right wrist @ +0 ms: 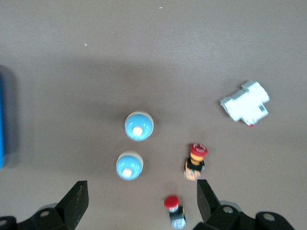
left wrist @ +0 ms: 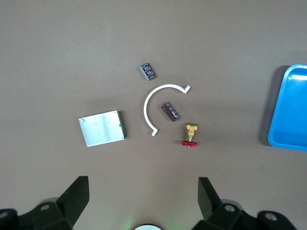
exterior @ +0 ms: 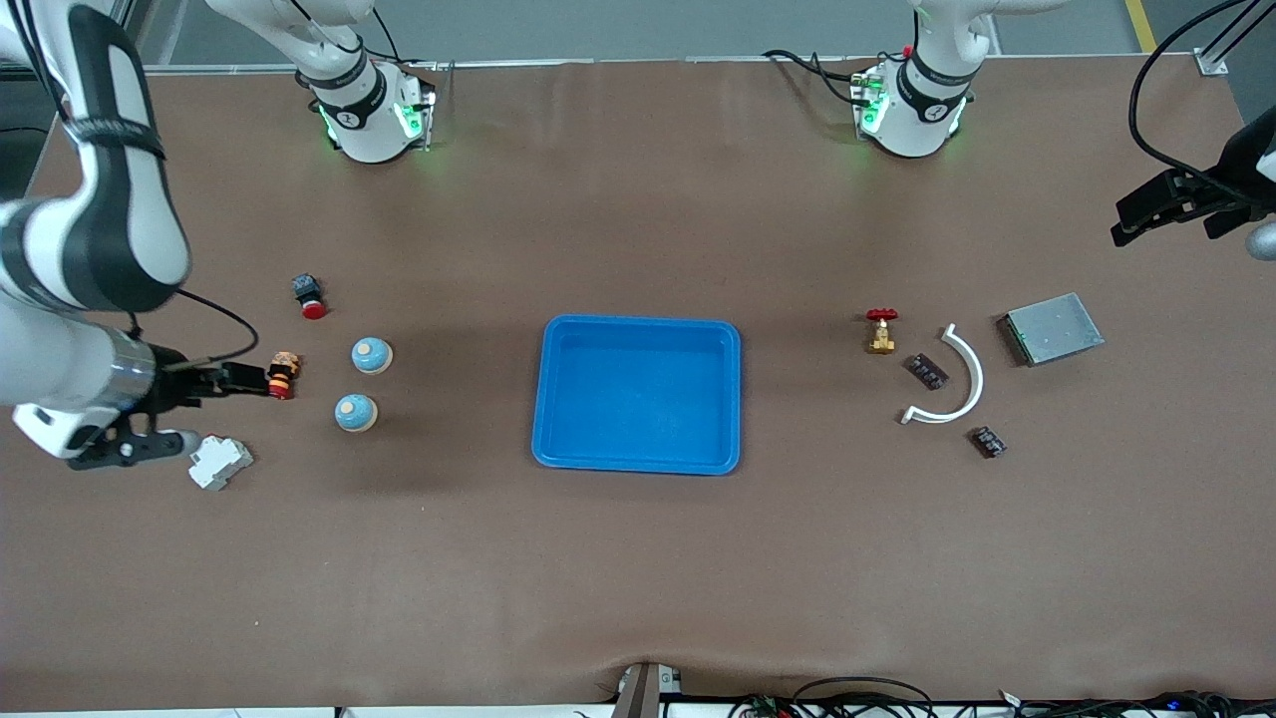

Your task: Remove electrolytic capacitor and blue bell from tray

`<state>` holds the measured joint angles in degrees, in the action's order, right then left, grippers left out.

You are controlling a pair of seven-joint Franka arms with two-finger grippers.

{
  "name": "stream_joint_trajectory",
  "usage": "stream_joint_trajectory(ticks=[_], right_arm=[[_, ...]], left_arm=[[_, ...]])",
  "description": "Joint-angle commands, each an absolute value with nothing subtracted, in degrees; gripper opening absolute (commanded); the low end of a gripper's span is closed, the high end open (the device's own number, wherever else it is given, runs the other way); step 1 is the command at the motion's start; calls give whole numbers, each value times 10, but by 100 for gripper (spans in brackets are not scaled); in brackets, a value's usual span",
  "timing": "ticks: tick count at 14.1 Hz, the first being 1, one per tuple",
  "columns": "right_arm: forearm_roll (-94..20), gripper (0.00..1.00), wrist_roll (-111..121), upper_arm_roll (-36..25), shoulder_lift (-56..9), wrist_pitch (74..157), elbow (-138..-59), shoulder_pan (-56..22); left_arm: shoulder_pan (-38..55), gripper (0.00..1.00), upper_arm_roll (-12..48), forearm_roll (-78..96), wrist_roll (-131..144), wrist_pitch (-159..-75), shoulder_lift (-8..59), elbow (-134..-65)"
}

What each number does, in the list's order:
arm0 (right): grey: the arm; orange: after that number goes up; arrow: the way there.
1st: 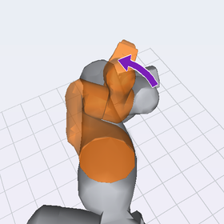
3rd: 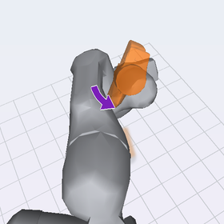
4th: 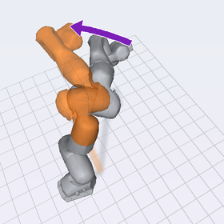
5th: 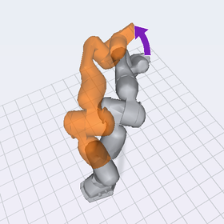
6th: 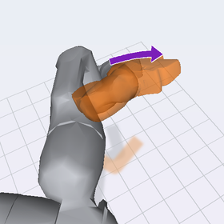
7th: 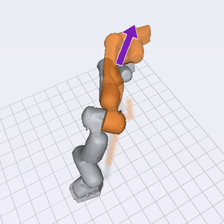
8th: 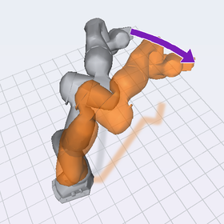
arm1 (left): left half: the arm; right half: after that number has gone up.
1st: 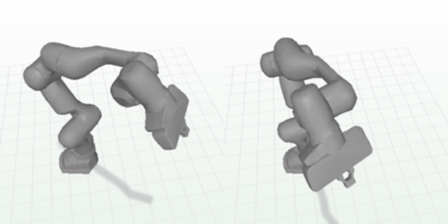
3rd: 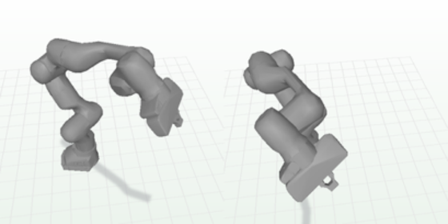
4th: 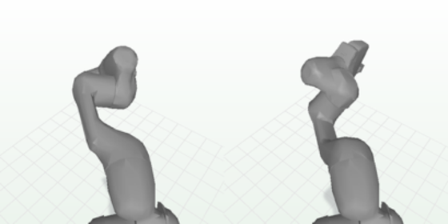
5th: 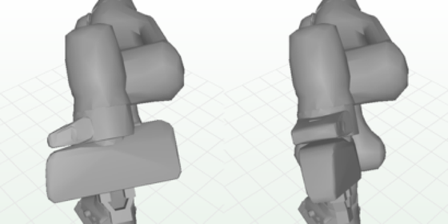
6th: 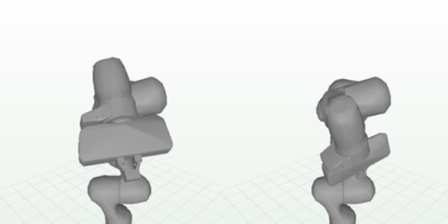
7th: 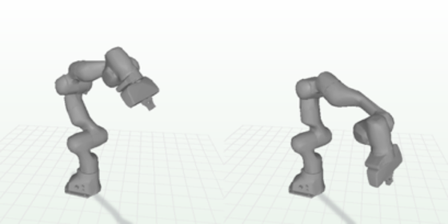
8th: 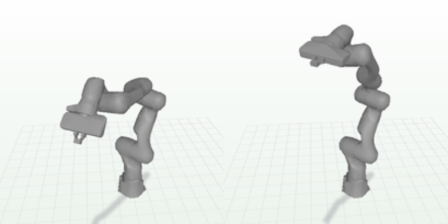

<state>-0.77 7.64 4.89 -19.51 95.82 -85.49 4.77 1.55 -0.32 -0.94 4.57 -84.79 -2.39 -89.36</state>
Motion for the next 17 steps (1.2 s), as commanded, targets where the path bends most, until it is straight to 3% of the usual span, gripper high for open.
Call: stream_joint_trajectory(ticks=[1,4,7,17], right_arm=[[-10,100,60,54,-143,904,-831,51],[-11,100,44,37,-101,878,-831,43],[-18,100,18,-21,-77,861,-824,-3],[-19,100,1,-16,-9,838,-828,7]], left_arm=[[13,100,-2,-21,38,-848,-36,-891],[15,100,-2,-22,42,-848,-25,-868],[14,100,-1,-20,39,-848,-24,-869],[14,100,-1,-17,38,-841,-18,-869]])
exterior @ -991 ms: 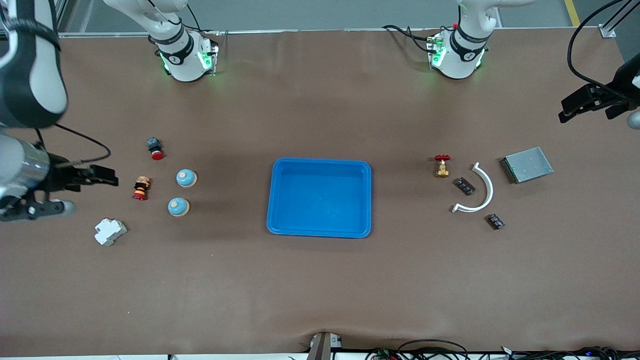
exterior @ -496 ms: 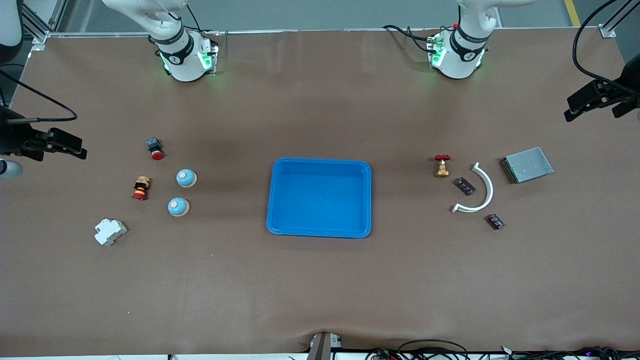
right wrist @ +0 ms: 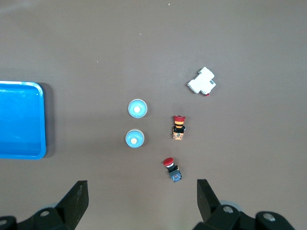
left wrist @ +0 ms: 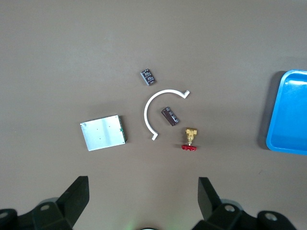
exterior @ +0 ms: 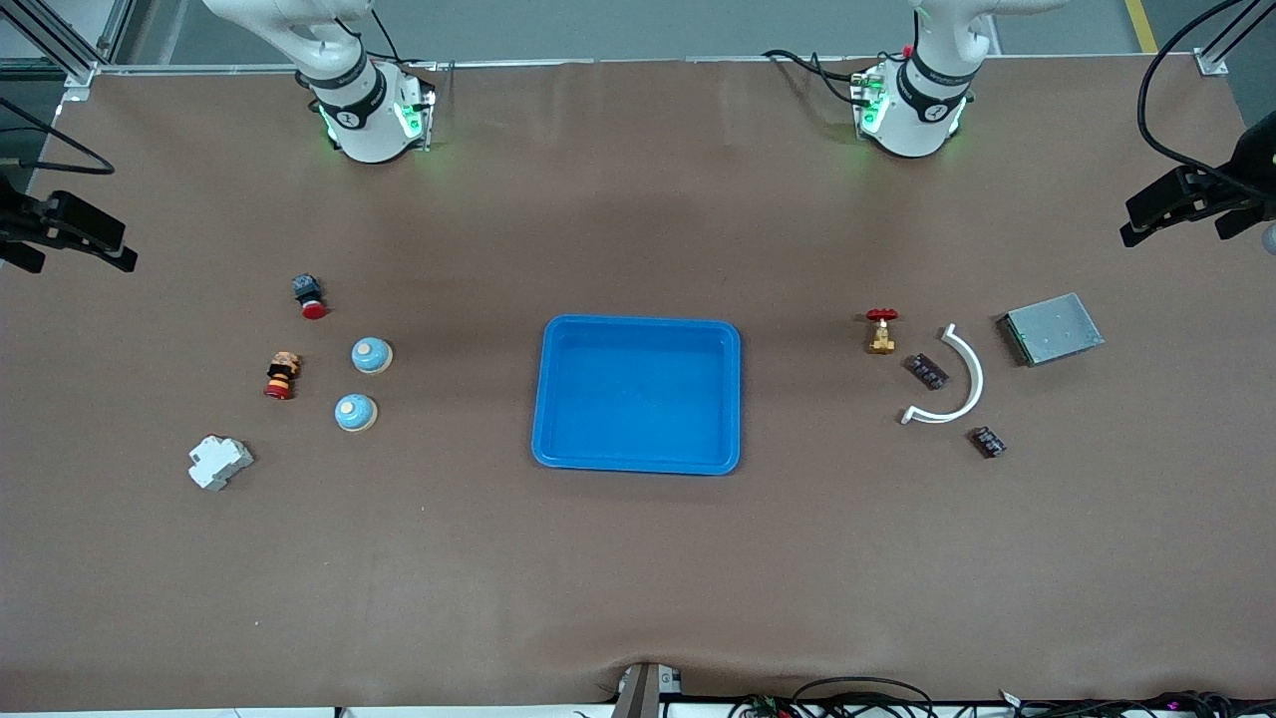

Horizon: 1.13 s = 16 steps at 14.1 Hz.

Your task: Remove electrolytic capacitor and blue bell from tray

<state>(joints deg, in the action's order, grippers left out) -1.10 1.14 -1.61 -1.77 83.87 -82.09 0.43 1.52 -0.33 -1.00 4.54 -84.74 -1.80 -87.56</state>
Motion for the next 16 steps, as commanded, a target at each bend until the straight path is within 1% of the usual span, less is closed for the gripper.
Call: stream_joint_trajectory(ticks=[1,5,9,16], right_arm=[[-19,100,1,-11,-10,838,-826,12],[-19,100,2,-7,-11,846,-824,20],[-19,100,3,-7,-12,881,-826,19],[-19,100,-5,-7,-13,875,-826,19]], left_arm=[[14,100,-1,-14,38,-841,-18,-868],[19,100,0,-15,42,-841,-17,-868],[20,100,1,-12,42,-841,-18,-867],[18,100,0,-12,41,-835,-18,-868]])
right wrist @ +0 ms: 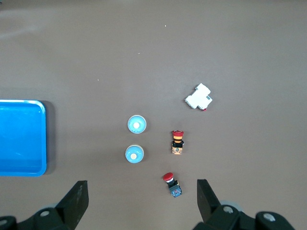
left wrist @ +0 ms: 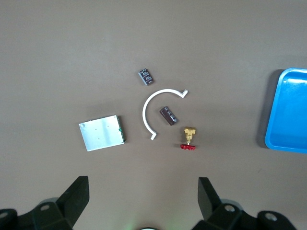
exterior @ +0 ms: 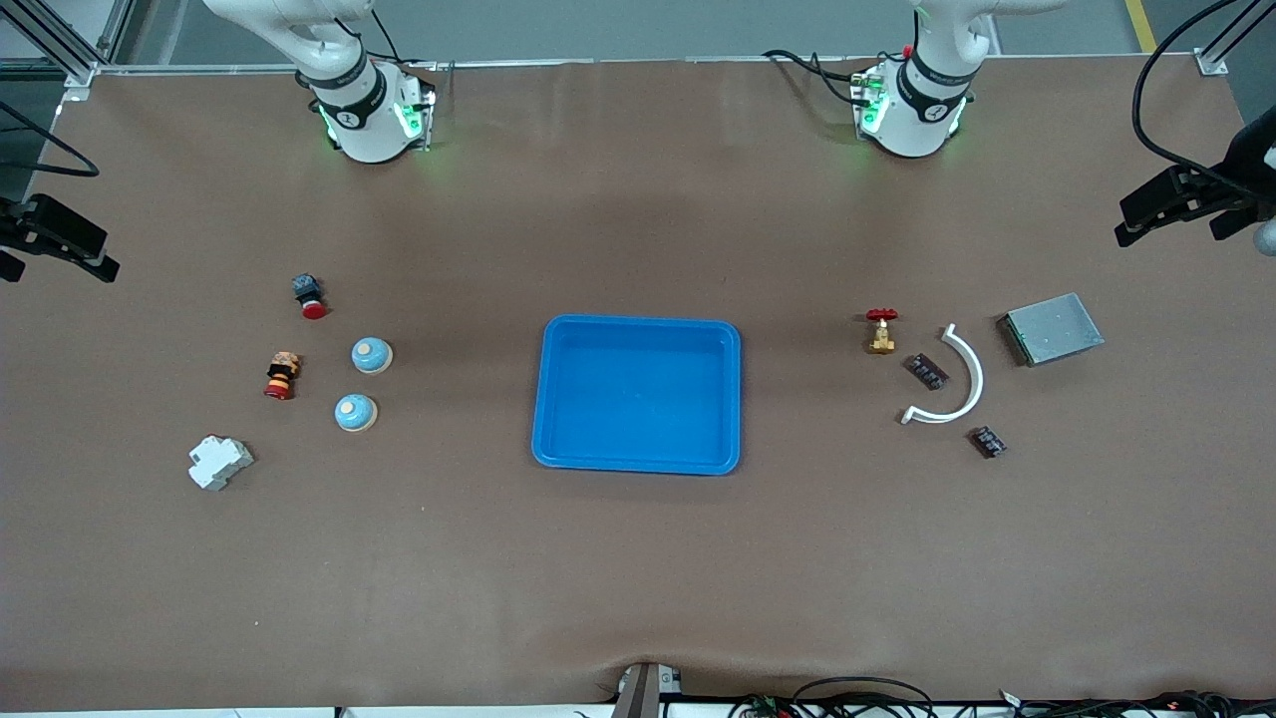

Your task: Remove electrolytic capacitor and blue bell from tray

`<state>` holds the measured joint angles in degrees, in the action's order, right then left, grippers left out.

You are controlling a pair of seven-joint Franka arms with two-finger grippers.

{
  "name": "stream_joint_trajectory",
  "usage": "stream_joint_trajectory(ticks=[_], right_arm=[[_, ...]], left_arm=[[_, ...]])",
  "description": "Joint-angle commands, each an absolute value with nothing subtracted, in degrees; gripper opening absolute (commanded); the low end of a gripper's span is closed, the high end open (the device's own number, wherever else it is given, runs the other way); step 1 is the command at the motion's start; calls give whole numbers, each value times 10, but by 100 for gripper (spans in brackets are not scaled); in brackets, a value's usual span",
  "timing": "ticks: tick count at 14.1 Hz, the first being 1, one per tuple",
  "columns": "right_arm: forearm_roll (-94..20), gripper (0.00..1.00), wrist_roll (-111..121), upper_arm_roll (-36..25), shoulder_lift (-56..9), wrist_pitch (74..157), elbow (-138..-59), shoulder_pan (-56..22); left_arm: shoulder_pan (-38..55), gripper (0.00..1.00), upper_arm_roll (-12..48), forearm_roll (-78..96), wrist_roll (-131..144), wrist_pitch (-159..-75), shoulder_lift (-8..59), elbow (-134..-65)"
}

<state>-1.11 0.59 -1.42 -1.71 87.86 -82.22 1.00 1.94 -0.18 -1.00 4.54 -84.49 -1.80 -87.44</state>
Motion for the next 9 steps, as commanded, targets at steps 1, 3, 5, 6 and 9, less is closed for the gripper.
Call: stream_joint_trajectory(ticks=[1,3,5,6,9], right_arm=[[-19,100,-16,-7,-13,874,-827,19],[-18,100,-28,-7,-14,859,-827,19],[-18,100,-28,-7,-15,855,-827,20],[-18,100,-27,-7,-15,853,-828,20],[-18,100,-26,-1,-15,852,-825,23]], left_arm=[[18,100,0,-13,41,-835,-18,-869],[19,100,0,-14,43,-835,-18,-868],[19,100,0,-14,43,-835,-18,-868],[19,100,0,-15,43,-834,-18,-868],[19,100,0,-16,43,-834,-18,-869]])
